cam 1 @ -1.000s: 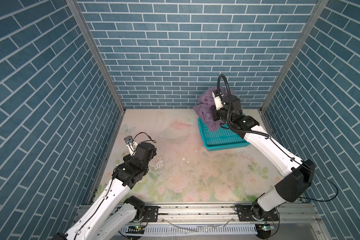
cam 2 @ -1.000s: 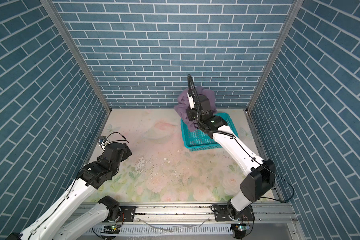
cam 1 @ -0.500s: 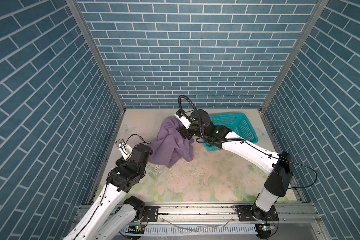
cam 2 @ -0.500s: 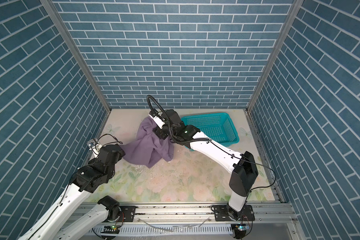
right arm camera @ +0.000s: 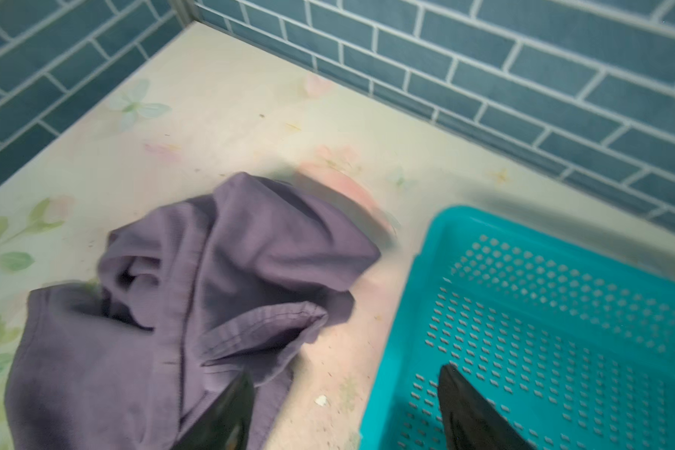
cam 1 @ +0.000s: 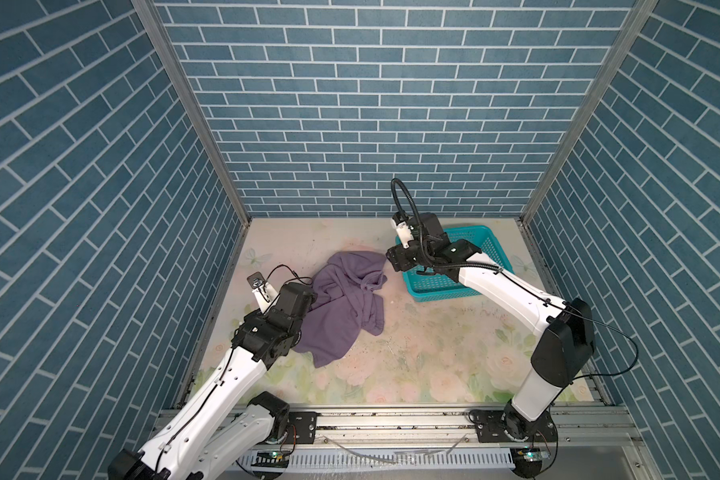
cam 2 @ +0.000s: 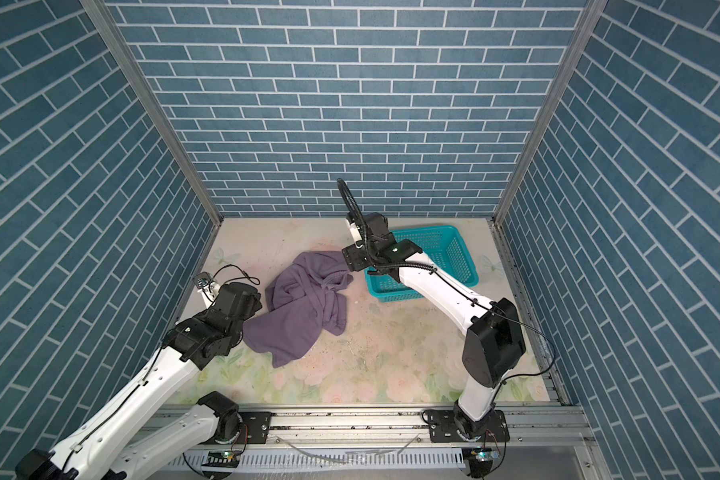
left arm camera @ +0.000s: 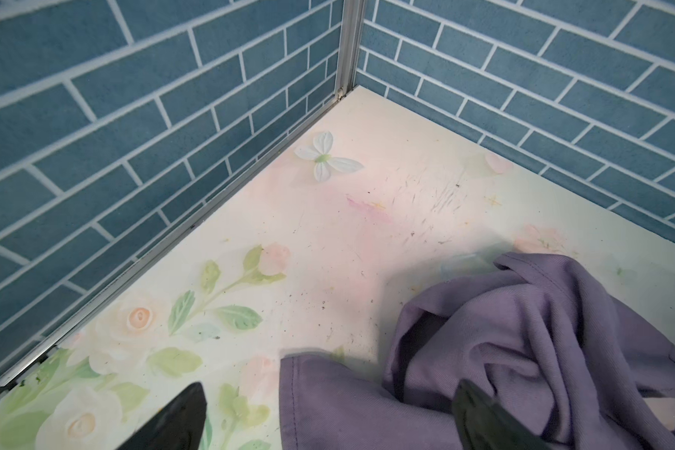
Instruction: Fold and stack the trousers
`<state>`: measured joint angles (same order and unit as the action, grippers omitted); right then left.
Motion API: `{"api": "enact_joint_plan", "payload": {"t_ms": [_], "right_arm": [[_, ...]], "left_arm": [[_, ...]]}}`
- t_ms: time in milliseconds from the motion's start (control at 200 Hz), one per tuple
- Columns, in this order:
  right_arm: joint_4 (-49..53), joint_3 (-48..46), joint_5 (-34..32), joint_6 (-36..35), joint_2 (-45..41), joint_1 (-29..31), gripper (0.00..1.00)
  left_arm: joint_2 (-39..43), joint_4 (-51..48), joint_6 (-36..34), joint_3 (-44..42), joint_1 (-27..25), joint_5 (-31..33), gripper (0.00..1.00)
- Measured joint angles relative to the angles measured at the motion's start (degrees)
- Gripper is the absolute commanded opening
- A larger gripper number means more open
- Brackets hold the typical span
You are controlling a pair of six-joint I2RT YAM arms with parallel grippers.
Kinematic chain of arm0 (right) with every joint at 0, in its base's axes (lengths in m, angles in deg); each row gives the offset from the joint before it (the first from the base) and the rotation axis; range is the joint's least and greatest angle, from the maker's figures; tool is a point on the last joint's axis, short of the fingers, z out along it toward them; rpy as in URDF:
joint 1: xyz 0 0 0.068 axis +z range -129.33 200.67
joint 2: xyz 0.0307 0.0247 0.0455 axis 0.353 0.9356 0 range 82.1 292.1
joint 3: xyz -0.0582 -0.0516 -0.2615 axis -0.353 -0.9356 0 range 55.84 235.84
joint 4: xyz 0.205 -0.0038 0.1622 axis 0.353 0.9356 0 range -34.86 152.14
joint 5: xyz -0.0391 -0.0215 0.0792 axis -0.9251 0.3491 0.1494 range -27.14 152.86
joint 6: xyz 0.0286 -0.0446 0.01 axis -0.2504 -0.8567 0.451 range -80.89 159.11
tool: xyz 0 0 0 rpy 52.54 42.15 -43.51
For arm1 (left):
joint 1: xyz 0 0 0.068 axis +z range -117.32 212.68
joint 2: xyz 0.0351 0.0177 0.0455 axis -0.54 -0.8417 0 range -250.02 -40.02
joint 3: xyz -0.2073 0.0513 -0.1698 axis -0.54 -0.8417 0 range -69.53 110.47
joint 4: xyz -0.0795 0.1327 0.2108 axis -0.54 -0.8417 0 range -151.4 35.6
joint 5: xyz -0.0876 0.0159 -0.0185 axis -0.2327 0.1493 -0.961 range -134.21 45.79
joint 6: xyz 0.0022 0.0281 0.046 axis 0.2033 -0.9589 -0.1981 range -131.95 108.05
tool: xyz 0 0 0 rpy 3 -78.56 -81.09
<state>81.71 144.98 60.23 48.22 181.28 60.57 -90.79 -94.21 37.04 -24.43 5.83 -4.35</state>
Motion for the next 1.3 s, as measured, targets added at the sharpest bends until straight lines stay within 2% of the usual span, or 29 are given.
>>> {"api": "enact_joint_plan", "payload": {"t_ms": [90,225,475,720,800,885,1025,1150,1300], "right_arm": [[1.5,-0.7,0.9,3.0,1.2,-2.0,0.73],[3.5,-1.8,3.4,6.4,3.8,-1.6,0.73],[7.3,-1.8,2.9,8.8,10.8,-1.2,0.72],[7.3,-3.4,-1.2,10.6,11.4,-1.7,0.58],[7.1,-3.8,-2.7,10.4,11.4,-2.2,0.47],[6.7,-4.3,-4.0,9.7,11.4,-3.1,0.4],[6.6,-5.3,-5.6,7.9,11.4,-5.9,0.36],[6.5,-5.3,-8.0,5.3,11.4,-9.2,0.28],[6.2,-5.2,-10.0,3.4,11.5,-12.7,0.25]], "left_arm": [[-2.3,1.6,-0.4,0.1,0.1,-1.2,0.99],[-5.3,1.8,-1.0,1.0,0.1,-2.9,0.99],[-5.4,3.3,-0.8,0.5,0.2,-5.2,0.99],[-4.0,2.1,-0.9,0.4,0.3,-5.6,0.99],[-2.3,2.0,-0.9,-0.3,0.4,-5.4,0.99],[-1.3,2.0,-0.8,-0.9,0.5,-5.5,0.99],[-1.2,1.9,-0.6,-0.9,0.6,-5.7,0.99],[-1.1,1.6,-0.3,-1.0,0.7,-5.7,0.99],[-1.0,1.5,-0.2,-1.1,0.7,-6.1,0.99]]}}
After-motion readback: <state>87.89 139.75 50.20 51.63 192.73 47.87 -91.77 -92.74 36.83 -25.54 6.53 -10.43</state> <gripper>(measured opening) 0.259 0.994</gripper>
